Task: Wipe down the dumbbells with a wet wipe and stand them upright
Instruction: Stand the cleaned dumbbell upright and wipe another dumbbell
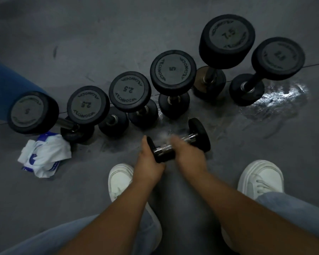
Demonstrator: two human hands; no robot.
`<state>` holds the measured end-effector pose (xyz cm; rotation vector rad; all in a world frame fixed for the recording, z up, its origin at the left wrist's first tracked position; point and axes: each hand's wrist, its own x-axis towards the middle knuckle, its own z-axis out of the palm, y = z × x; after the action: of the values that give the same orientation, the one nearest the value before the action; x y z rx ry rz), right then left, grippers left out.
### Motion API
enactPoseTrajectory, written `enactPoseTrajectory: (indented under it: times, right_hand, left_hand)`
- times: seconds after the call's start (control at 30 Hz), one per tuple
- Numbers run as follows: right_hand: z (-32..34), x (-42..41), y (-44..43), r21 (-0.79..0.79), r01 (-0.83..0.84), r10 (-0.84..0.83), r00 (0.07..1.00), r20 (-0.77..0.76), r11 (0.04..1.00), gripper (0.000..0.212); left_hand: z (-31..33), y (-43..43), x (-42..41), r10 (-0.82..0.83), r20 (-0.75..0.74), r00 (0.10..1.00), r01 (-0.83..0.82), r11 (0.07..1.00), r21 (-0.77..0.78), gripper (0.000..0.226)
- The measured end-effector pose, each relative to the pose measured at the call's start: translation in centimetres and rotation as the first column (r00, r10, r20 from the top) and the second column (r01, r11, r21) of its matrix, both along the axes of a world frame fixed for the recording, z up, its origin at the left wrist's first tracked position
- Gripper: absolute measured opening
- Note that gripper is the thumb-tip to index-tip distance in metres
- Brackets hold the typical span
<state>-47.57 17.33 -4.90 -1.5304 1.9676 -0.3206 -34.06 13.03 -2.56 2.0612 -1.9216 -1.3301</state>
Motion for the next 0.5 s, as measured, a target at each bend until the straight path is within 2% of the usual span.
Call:
enactPoseTrajectory:
  times: [0.07, 0.13, 0.17, 0.27, 0.37, 0.43, 0.5]
  right_hand:
    - [-0.1, -0.6, -0.2, -0.008, 0.112, -0.112, 0.994, 0.018, 0.994, 0.040]
    - [1.0, 0.3, -0.3, 0.026, -0.081, 0.079, 0.995, 0.064, 0.996, 0.036]
    - [1.3, 0.5, -0.5, 0.028, -0.117, 0.115, 0.991, 0.065, 0.993, 0.034]
    - [1.7, -0.9, -2.2, -0.003, 0.084, -0.084, 0.995, 0.050, 0.996, 0.020]
    - [1.7, -1.4, -2.4, -0.016, 0.095, -0.096, 0.993, -0.066, 0.995, 0.017]
    - [1.4, -1.1, -2.1, 0.005, 0.186, -0.185, 0.979, -0.088, 0.983, 0.022]
    - [1.3, -0.2, -1.8, 0.047, 0.226, -0.221, 0.971, -0.092, 0.973, 0.038]
  left_hand:
    - [0.1, -0.4, 0.1, 0.023, 0.021, 1.000, -0.023, 1.000, -0.005, 0.104]
    - [0.4, -0.1, 0.0, 0.057, 0.026, 0.998, -0.056, 0.998, -0.036, 0.097]
    - [0.5, 0.0, 0.0, 0.069, 0.027, 0.997, -0.068, 0.997, -0.045, 0.093]
    - [0.2, -1.4, 0.3, 0.061, 0.053, 0.997, -0.060, 0.998, -0.010, 0.079]
    - [0.4, -3.6, 0.6, -0.008, 0.084, 0.996, 0.004, 0.999, 0.050, 0.064]
    - [0.6, -3.4, 0.5, -0.011, 0.136, 0.991, 0.009, 1.000, 0.015, 0.068]
    - [0.9, -2.2, 0.0, 0.042, 0.177, 0.983, -0.030, 0.997, -0.073, 0.076]
